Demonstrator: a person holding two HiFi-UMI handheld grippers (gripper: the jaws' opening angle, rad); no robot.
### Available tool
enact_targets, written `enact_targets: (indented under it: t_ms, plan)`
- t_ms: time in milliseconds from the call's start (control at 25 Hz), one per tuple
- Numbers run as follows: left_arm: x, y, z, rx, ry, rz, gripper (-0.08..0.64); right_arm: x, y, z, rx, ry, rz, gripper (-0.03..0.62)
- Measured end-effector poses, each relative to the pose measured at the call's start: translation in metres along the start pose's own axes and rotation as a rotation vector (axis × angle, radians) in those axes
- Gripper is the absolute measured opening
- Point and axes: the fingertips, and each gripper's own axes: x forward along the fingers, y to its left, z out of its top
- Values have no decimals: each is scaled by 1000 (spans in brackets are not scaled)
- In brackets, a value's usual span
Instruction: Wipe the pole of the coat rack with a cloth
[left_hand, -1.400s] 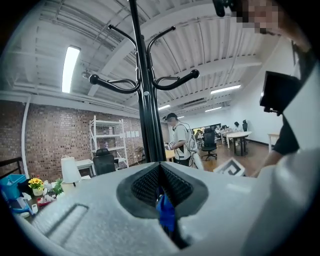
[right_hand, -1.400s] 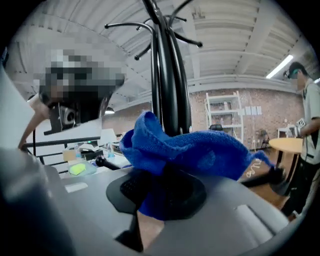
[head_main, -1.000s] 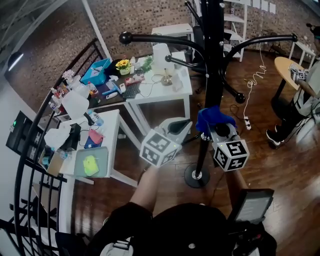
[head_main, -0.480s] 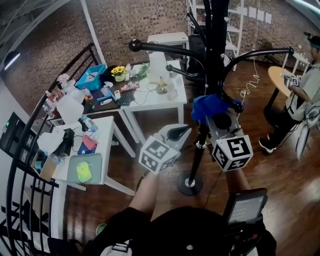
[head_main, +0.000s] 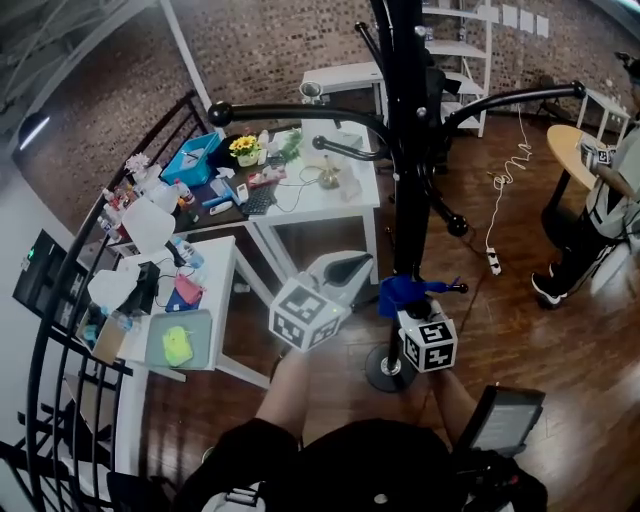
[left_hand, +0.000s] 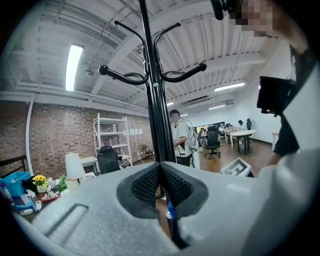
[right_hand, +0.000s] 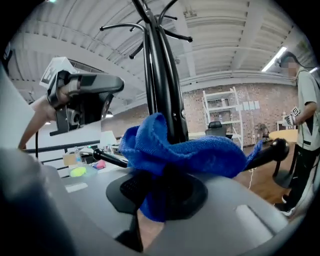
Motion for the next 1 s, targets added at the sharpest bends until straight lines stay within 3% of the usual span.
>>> enact_targets:
  t_ms: [80, 240, 360, 480, 600, 680, 800, 1000]
  plan:
    - [1, -2, 0, 5, 7, 4, 2, -9, 1, 26, -4, -53, 16, 71]
    - [-2, 1, 3, 14, -22, 6, 2, -29, 19, 116, -80, -236, 30, 71]
    - [-3, 10, 2, 21, -46, -18, 2, -40, 31, 172, -152, -351, -14, 72]
    - [-1, 23, -2, 59, -81, -76, 2, -43, 37, 193, -159, -411, -76, 73]
    - [4, 37, -9, 116, -114, -176, 2, -34, 43, 186, -187, -428, -200, 72]
    - [10, 37, -16, 142, -135, -304, 2, -24, 44, 168, -168, -389, -297, 72]
    - [4, 46, -32, 149, -130, -469, 2, 1, 41, 126, -70, -282, -413, 72]
    - [-11, 61, -43, 93, -120, -584, 2, 36, 24, 52, 100, -44, -494, 71]
